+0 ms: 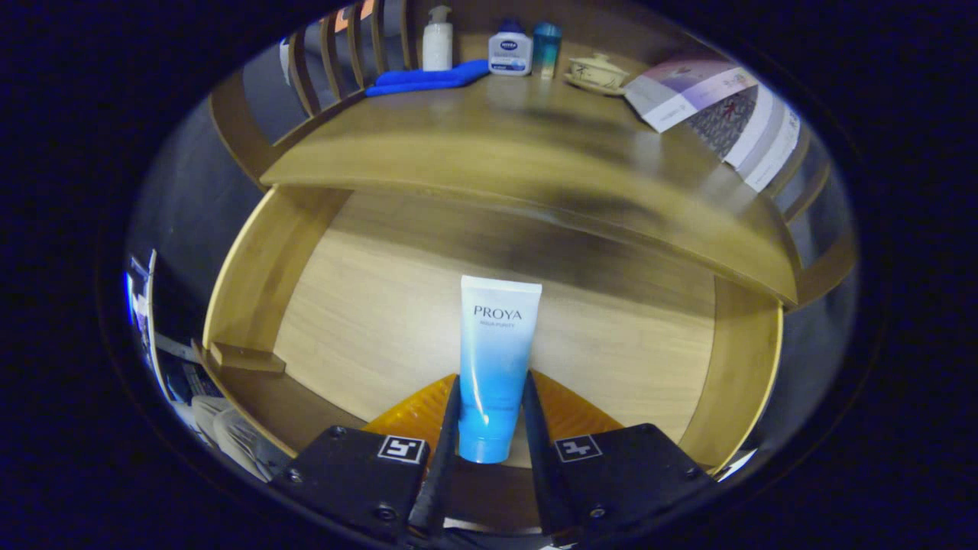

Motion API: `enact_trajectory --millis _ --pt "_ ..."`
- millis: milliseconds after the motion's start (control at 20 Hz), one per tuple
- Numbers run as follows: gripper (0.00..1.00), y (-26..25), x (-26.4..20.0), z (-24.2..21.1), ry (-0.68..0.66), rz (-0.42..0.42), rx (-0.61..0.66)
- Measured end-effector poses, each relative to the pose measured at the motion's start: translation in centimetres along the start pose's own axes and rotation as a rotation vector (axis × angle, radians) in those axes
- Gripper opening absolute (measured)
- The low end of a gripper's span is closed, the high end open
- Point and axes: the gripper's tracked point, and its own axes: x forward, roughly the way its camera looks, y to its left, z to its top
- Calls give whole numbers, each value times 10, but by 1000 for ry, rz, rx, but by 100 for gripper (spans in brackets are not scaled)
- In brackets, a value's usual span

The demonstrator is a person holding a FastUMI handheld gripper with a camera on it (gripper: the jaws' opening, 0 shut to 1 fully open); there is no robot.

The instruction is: Pull open the drawer, take out the items inside it, and place them on the countertop above the cabinet.

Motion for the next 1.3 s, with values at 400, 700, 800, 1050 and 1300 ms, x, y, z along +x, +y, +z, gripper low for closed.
enact_trajectory --millis 400,700,800,1050,1300 --pt "48 -1 -29 14 -137 -18 23" --pt "48 -21 -52 66 -257 -78 46" --pt "48 -27 -50 88 -293 -92 44" --pt "48 -19 -24 138 -347 -73 86" --pt "48 -24 4 170 -375 -80 155"
